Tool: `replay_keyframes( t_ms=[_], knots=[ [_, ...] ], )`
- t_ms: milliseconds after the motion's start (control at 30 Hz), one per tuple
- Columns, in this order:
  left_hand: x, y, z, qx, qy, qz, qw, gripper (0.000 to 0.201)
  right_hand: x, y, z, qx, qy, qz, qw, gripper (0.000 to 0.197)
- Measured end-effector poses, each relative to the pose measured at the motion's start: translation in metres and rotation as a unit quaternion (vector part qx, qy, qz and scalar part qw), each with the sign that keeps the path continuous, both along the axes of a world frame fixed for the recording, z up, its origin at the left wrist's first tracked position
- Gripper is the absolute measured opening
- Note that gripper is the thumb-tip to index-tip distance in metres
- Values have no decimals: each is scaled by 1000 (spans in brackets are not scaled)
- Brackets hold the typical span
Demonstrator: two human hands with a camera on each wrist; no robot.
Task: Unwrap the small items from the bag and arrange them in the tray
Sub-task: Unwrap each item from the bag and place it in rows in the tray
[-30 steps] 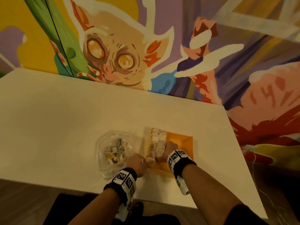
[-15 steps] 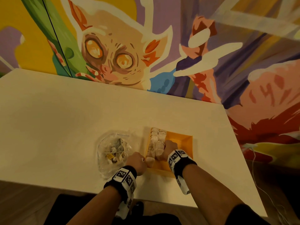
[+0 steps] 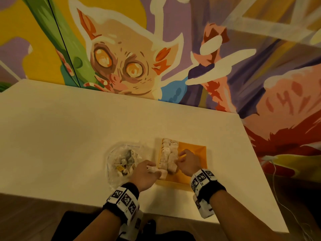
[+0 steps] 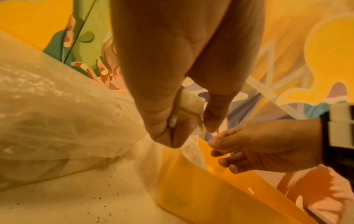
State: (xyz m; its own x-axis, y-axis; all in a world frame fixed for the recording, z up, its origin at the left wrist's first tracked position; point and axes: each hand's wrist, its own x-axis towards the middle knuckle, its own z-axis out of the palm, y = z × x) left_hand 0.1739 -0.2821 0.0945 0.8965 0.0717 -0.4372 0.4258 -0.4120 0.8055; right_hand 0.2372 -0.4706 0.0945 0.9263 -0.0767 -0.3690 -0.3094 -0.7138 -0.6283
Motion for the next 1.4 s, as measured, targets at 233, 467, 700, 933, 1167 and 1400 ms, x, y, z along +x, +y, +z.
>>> replay_keyframes(
  t_ms=[233,467,700,933,1167,1400],
  knots=[
    [-4,5,18,-148,-39,24,988,46,-32,35,42,247,17,149,957,17],
    [-7,10,23,-198,-62,29,978,26,-31,39,37,243,-31,119,962,4],
    [-2,16,18,-62,-164,23,984,13,-22,36,43,146,-109,146,972,3],
    [3,13,22,-72,-194,58,977,14,-23,38,45,198,-118,127,965,10],
    [3,7,21,-84,-149,76,982,13,-20,28,32,196,-45,59,978,12],
    [4,-5,-5,82,-44,-22,995,40,-9,0,26,21,62,97,993,12]
  ],
)
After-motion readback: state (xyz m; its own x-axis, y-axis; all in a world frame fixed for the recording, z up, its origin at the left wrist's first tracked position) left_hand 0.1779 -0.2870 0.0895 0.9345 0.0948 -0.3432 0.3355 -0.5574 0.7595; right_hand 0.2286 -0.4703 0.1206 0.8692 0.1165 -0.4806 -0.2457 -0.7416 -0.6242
